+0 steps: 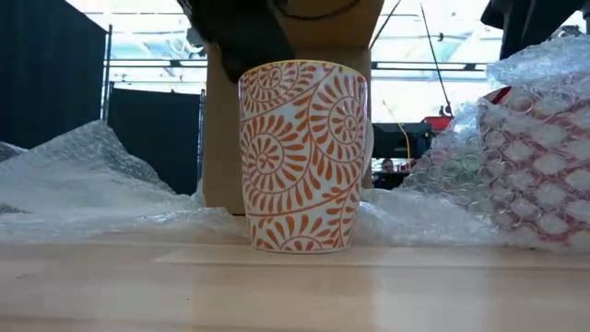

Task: Wrap mug
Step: Move the yellow mug to middle left of the table

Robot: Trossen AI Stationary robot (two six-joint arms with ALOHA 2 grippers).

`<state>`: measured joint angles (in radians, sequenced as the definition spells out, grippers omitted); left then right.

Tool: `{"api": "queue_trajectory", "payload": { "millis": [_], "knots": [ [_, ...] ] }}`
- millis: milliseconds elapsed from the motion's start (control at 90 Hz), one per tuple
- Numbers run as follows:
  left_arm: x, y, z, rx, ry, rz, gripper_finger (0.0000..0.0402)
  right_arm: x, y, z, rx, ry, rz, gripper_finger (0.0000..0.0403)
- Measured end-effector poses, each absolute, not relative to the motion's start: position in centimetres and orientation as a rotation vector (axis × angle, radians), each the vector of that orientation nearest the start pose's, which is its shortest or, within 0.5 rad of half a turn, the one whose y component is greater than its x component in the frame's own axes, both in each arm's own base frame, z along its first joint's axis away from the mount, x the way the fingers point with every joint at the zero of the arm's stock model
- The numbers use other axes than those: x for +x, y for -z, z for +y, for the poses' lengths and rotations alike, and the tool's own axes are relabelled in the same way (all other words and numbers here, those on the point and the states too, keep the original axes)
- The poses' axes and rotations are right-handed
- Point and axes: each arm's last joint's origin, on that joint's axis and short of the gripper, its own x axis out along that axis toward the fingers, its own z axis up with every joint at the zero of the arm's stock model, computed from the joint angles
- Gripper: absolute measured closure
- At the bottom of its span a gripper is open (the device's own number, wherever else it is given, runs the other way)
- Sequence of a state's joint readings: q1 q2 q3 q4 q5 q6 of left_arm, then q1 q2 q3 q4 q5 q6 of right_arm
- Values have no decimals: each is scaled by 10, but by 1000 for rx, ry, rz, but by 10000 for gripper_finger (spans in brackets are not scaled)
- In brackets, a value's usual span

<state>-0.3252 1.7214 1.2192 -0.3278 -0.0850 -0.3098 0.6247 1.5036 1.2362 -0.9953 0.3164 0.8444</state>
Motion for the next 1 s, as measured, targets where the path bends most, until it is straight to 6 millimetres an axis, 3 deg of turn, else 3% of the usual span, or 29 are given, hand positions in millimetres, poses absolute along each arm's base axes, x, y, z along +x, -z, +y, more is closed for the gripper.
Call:
{"api": "queue_trajectory", "payload": {
  "millis": [200, 478, 656, 856, 1000],
  "knots": [
    [350, -224, -110, -131, 48, 873, 204, 235, -269, 158, 173, 219, 1126, 236],
    [361, -195, -110, -149, 71, 958, 201, 236, -270, 158, 172, 243, 1101, 236],
    [363, -182, -108, -142, 62, 1006, 255, 235, -270, 158, 174, 245, 1101, 236],
    [362, -184, -104, -144, 49, 1002, 378, 235, -270, 158, 173, 247, 1100, 236],
    [357, -204, -106, -154, 40, 1046, 391, 235, -269, 157, 172, 247, 1101, 236]
  ]
}}
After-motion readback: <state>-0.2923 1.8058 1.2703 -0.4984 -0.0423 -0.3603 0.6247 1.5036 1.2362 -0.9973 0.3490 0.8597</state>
